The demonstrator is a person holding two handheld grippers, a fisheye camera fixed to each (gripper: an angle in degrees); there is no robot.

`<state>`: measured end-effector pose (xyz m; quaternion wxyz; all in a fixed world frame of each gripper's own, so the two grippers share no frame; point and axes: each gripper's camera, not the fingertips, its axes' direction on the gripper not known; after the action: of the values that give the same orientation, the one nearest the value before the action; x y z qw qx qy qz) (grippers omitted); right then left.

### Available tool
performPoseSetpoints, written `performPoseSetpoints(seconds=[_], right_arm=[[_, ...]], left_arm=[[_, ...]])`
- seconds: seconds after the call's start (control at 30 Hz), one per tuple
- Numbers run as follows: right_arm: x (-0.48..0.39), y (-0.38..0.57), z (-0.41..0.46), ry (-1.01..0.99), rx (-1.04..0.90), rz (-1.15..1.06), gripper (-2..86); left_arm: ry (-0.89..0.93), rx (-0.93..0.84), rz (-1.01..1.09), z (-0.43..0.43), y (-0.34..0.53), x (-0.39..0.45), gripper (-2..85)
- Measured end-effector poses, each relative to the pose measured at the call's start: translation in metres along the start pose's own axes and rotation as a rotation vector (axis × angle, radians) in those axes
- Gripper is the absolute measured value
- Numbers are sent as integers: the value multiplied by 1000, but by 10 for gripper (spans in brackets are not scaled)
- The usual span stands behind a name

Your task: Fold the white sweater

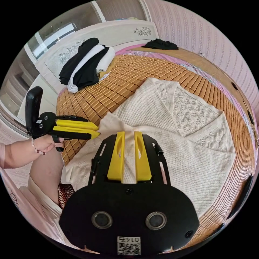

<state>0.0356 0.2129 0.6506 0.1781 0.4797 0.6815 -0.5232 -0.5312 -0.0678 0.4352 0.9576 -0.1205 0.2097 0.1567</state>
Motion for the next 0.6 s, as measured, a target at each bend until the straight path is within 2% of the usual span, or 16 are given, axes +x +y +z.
performPoseSetpoints(seconds=[0.1,0.17,0.27,0.33,0.47,0.6], right_arm=[[35,25,-42,37,120,34,63],[79,46,-75,147,189,98,66],[143,63,-99,348,182,215,83],[182,69,-105,389,152,303,92],[255,80,-106,359,126,501,109],[288,83,-92,294,107,578,106]], left_arm=[[24,53,-21,-19,-2,-17,50],[15,113,-40,-34,-9,-38,51],[33,130,-67,-35,-35,-68,54],[34,125,-63,-30,-59,-79,74],[41,118,-103,-5,-118,-100,109],[92,66,-190,24,-154,-119,115]])
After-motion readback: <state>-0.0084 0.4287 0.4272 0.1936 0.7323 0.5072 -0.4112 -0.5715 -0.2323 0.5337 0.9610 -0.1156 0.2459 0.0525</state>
